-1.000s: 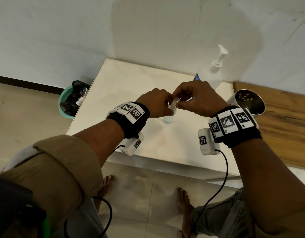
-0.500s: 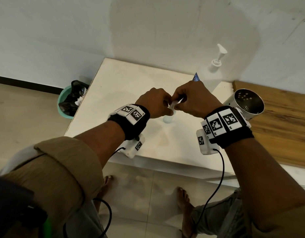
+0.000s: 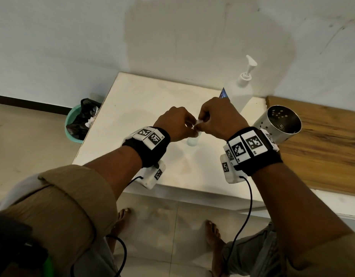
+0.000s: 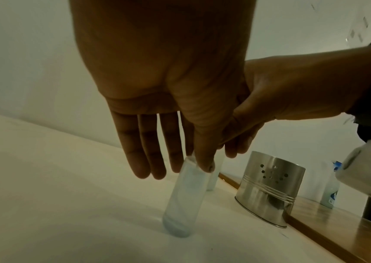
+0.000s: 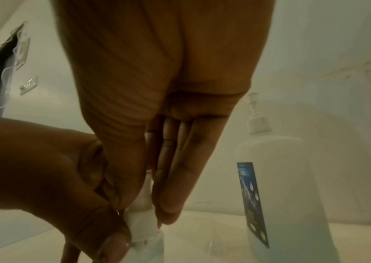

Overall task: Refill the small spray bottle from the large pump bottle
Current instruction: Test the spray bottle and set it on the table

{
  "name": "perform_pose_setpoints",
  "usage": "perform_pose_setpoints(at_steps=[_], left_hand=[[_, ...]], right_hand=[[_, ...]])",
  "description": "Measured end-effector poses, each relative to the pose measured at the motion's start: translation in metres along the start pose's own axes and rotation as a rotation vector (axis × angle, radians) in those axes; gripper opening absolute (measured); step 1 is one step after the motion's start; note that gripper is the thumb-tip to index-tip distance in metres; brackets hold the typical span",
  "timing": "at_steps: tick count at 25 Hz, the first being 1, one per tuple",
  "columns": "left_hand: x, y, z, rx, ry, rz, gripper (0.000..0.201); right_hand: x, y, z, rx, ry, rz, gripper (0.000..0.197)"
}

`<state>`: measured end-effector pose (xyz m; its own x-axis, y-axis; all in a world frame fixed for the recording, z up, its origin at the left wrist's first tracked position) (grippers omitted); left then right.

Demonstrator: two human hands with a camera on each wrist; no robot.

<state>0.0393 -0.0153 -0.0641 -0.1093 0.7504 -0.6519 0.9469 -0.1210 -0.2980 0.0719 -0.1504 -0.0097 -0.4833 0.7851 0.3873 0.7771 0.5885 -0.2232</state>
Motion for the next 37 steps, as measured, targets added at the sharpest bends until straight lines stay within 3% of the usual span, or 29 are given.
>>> perform_pose_setpoints(at_steps=[5, 10, 19, 24, 27, 30, 37], left_hand=[[0.001, 0.002, -0.001, -0.010, -0.007, 0.010, 0.035], [0.005, 0.003, 0.009, -0.032, -0.142, 0.028, 0.035], [0.006, -0.001, 0.010, -0.073, -0.217, 0.057, 0.023], [0.005, 0.000, 0.011, -0.060, -0.229, 0.062, 0.025], [0.004, 0.001, 0.010, -0.060, -0.233, 0.049, 0.026], [0.003, 0.000, 0.009, -0.067, -0.225, 0.049, 0.028], [0.006, 0.003, 0.011, -0.077, -0.213, 0.049, 0.026]], right_hand=[[-0.002, -0.003, -0.004, 0.069, -0.066, -0.076, 0.022], [-0.002, -0.001, -0.004, 0.034, -0.034, -0.062, 0.011], [-0.006, -0.003, 0.004, -0.048, 0.034, 0.074, 0.040], [-0.015, -0.006, -0.005, 0.052, -0.012, 0.084, 0.042], [-0.012, -0.009, -0.012, 0.107, 0.023, -0.056, 0.030], [-0.004, -0.008, -0.011, 0.055, 0.003, -0.122, 0.014], [-0.007, -0.003, -0.001, 0.000, 0.017, 0.051, 0.037]])
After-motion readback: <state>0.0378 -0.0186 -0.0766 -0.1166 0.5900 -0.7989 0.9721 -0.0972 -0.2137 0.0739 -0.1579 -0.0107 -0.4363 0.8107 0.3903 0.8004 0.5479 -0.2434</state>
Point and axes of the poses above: each hand's wrist, its own y-axis towards the middle knuckle, its own z-axis out of the palm, x = y × z, the point moved 3 cm from there along y, towards the middle knuckle, and after that the axes turned 10 degrees about x, right-handed, at the moved point
